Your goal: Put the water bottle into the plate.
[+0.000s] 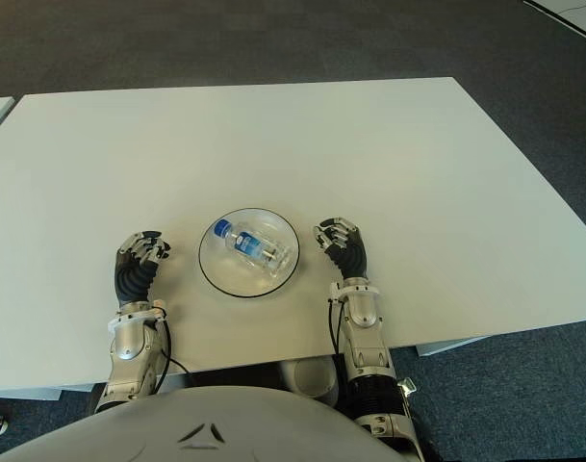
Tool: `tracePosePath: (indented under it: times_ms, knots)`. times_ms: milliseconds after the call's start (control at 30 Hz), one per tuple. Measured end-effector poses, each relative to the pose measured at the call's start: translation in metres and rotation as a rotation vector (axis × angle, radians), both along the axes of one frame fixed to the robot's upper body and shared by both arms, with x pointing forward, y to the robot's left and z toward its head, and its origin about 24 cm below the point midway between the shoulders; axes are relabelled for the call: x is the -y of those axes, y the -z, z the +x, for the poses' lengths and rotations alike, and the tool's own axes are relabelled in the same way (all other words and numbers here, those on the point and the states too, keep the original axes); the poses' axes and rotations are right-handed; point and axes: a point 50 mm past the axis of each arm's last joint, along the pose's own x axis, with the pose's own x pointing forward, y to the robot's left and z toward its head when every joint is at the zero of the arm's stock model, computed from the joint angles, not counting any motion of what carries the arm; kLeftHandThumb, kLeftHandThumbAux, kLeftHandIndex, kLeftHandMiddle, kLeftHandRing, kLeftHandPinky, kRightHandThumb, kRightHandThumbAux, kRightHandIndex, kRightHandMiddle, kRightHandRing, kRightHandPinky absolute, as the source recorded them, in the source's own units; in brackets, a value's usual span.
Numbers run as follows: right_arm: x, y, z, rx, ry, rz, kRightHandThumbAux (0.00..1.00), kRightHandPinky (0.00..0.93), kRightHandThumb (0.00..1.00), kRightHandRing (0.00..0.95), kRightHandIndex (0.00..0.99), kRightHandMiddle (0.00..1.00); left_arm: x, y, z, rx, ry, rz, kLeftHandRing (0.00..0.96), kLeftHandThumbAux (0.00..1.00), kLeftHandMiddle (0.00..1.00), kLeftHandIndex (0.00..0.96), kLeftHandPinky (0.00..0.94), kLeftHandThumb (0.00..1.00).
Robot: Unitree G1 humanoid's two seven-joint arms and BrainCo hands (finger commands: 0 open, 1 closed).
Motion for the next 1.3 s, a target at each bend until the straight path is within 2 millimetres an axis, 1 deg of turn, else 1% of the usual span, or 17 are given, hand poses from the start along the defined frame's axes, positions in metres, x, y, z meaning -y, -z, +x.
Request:
tracePosePath:
  times_ms: [533,1067,1300]
  knots:
    - [0.000,0.000,0.000,0.007,0.001,0.002,0.728,0.677,0.705,0.658,0.435,0.649,-0.005,0.000,0.006,-0.016,0.001,0.009,0.522,0.714,0.564,0.432,0.504,0.704]
    - [0.000,0.000,0.000,0.007,0.002,0.005,0.728,0.670,0.705,0.654,0.435,0.647,-0.012,0.002,0.016,-0.083,0.067,-0.005,0.513,0.714,0.554,0.432,0.498,0.706]
    - [0.000,0.000,0.000,0.007,0.002,0.006,0.728,0.675,0.706,0.656,0.435,0.649,-0.014,0.002,0.019,-0.098,0.088,0.006,0.499,0.716,0.528,0.431,0.482,0.704]
